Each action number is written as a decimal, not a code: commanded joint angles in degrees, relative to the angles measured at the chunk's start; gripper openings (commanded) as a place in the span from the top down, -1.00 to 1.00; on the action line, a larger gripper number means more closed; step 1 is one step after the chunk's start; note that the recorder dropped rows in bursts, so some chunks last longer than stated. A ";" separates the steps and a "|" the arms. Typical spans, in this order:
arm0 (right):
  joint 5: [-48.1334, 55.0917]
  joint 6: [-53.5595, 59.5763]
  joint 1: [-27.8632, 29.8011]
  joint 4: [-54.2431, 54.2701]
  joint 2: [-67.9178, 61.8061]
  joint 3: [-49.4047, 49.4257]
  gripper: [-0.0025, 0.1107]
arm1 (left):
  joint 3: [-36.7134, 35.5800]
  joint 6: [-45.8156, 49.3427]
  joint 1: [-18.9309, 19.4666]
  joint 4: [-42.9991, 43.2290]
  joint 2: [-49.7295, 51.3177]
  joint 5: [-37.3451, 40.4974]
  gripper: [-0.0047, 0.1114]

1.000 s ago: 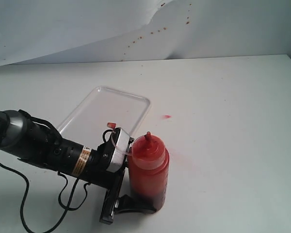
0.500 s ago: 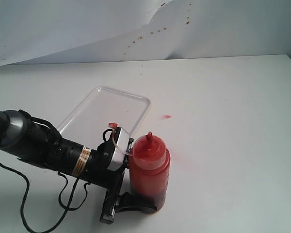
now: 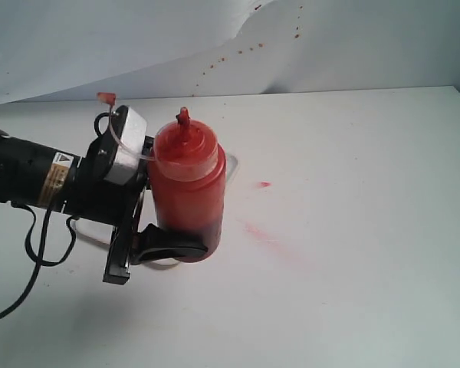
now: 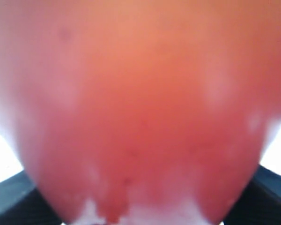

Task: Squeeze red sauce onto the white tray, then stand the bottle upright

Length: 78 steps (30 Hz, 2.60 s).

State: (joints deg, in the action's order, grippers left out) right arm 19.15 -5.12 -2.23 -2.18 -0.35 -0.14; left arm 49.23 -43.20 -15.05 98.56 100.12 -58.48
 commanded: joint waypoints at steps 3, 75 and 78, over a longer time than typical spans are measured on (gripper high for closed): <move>-0.03 0.35 -0.14 -0.17 0.35 0.14 0.96 | 0.43 -10.36 0.24 1.39 -6.03 0.15 0.92; -29.69 -60.17 -16.66 -93.80 -93.85 -56.64 -0.90 | -2.93 43.70 -10.96 1.39 -12.75 86.12 0.92; -38.06 -60.17 -16.66 -92.89 -94.74 -56.64 -0.90 | -2.93 45.41 -11.54 1.39 -12.75 87.58 0.92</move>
State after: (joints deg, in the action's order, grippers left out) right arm -11.64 -65.88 -18.69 -95.75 -94.60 -56.35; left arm 45.62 1.17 -25.98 99.84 87.91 26.15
